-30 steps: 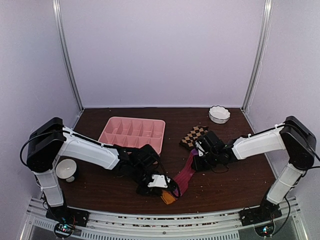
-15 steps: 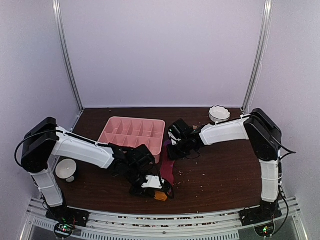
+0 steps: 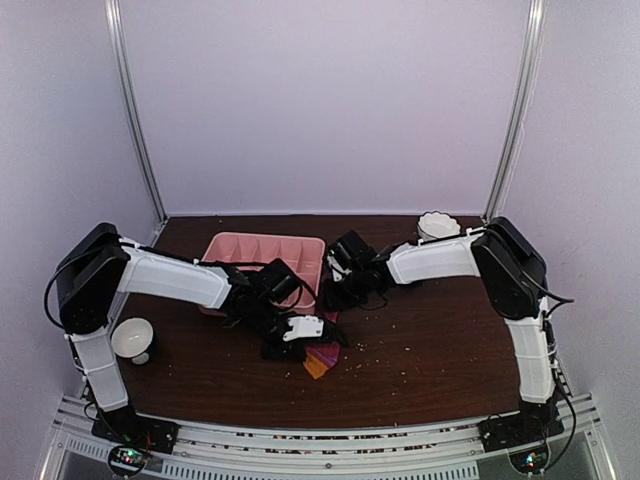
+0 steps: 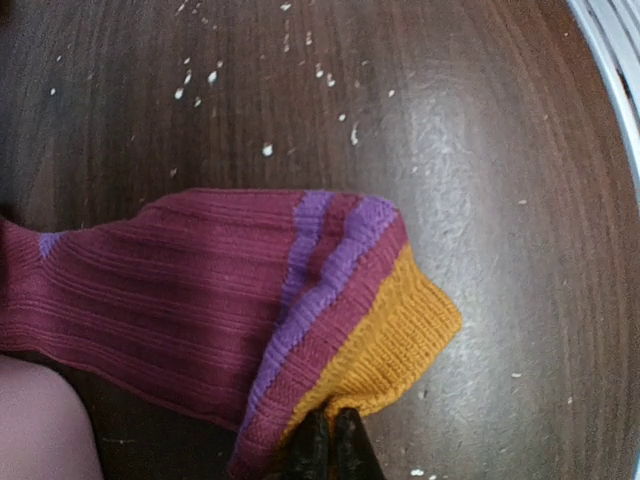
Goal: Roll the socks
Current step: Adjust the sock at the center of the board.
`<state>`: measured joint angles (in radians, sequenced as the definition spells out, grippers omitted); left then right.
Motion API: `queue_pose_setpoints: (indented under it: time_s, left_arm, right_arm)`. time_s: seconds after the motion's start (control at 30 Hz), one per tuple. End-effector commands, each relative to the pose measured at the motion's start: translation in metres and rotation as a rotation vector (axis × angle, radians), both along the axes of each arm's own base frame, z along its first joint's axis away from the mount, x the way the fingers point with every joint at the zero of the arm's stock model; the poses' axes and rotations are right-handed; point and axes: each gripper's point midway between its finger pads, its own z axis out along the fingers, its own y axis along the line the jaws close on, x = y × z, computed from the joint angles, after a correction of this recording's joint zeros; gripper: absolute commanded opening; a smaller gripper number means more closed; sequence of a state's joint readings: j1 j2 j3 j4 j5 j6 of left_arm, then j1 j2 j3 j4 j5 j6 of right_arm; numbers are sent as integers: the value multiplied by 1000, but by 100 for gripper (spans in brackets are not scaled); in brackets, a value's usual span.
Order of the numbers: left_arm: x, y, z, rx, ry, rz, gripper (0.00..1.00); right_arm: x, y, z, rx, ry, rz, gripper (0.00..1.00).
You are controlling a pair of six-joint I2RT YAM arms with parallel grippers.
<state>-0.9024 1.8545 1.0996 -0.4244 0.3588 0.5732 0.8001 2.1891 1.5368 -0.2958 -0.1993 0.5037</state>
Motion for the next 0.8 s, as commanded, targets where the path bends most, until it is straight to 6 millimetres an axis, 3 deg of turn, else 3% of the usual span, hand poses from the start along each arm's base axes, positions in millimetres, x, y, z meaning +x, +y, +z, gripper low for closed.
queue_pose_setpoints:
  time_s: [0.0,0.07,0.1,0.27,0.33,0.47,0.6,0.7,0.77]
  left_arm:
    - [-24,-18,8,-39,82,-53,0]
    - [-34,-23,3,-30,100,-72,0]
    - [-38,-25,1,-27,112,-76,0]
    - [-49,-27,-9,-11,170,-65,0]
    - [-52,-25,-10,-8,179,-69,0]
    - [-58,-22,-9,-4,196,-70,0]
    - [-66,-19,0,-30,221,-91,0]
    - [-71,-20,8,-48,244,-107,0]
    - [-74,-22,15,-67,284,-117,0]
  right_arm:
    - [-14,-38,6,-50,-52,-68,15]
    - [-16,-55,17,-69,-107,-108,20]
    - [-18,-62,20,-78,-127,-116,27]
    - [-18,-62,55,-42,-250,-72,60]
    - [-15,-62,62,-55,-280,-56,66]
    - [-19,-67,87,-29,-338,-58,67]
    - [-56,-92,104,22,-433,-87,74]
    - [-100,-105,89,-8,-474,-39,90]
    - [-136,-100,78,-36,-538,66,100]
